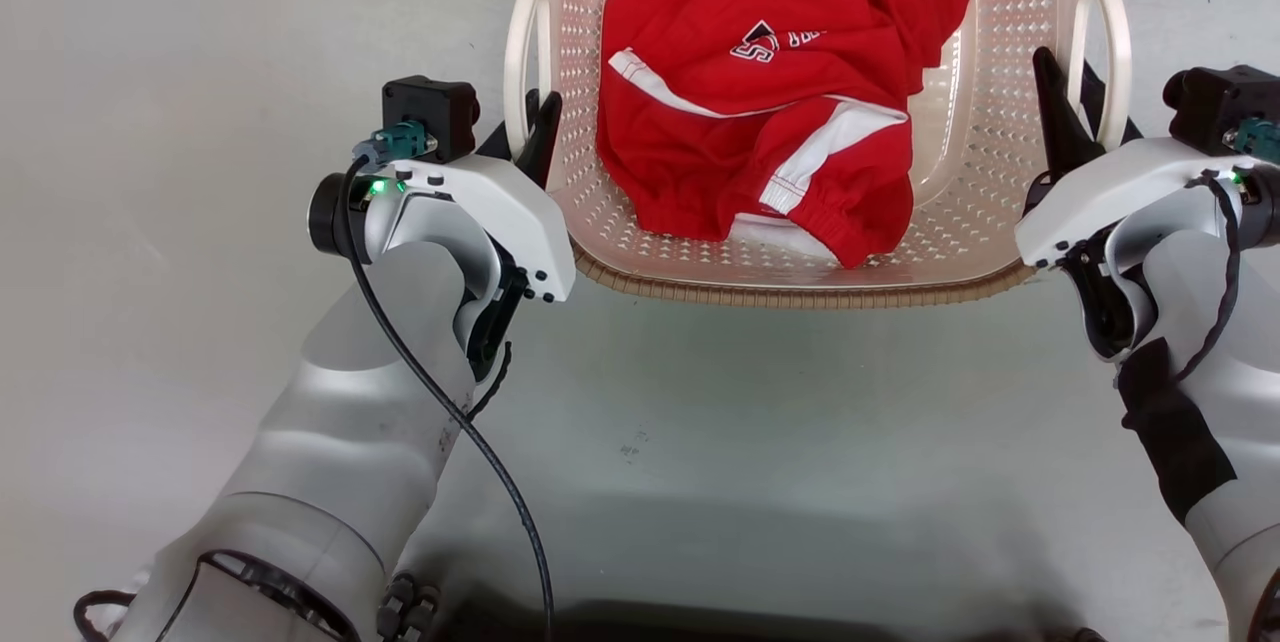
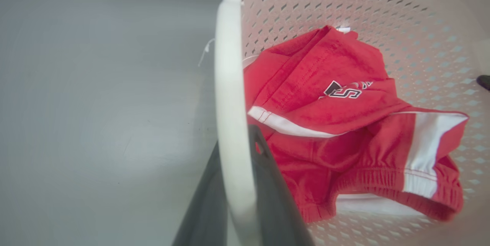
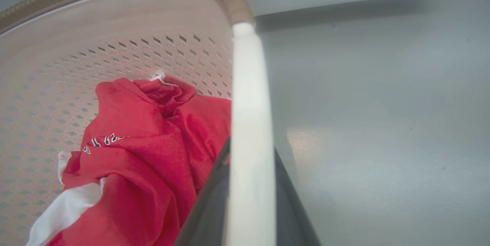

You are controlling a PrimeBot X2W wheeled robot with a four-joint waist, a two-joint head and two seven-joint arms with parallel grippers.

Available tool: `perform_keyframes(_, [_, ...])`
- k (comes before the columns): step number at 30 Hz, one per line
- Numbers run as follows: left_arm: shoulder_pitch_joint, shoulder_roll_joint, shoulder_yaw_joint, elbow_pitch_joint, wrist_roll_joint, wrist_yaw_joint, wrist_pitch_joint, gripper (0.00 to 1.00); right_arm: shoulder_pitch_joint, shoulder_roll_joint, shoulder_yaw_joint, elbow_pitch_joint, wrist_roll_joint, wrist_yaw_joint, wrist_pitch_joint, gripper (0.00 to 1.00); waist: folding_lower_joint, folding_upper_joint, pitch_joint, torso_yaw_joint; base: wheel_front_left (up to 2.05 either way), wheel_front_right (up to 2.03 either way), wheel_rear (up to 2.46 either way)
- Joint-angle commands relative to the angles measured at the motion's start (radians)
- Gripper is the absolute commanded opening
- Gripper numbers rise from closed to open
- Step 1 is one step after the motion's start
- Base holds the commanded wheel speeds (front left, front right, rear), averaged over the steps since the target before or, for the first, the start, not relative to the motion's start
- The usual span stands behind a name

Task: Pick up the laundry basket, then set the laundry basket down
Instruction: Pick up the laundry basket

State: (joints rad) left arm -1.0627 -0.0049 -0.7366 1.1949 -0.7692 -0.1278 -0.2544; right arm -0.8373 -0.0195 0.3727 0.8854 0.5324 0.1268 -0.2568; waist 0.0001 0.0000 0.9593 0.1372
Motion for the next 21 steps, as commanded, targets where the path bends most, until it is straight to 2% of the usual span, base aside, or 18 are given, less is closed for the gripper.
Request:
perform_keyframes(1, [0.013,0.077,0.014,0.011,-0.007,-0.003,-0.007,0.00,0.032,-0.031,0.013,0.012,0.004,0.004,-0.005,0.00,-0.0001,0.0000,-0.008,0.001,0.00,0.00,0.00])
perform_keyframes(14, [0.080,0.095,-0.035,0.047,-0.069,-0.003,0.004,0.00,0.014,-0.031,0.157,0.154,0.109,0.004,0.013,0.00,-0.0001,0.0000,-0.128,-0.011,0.00,0.00,0.00])
perform_keyframes(21, [0.143,0.110,-0.059,0.060,-0.107,-0.003,0.034,0.00,0.026,-0.031,0.231,0.216,0.166,0.004,0.071,0.00,-0.0001,0.0000,-0.226,-0.017,0.00,0.00,0.00])
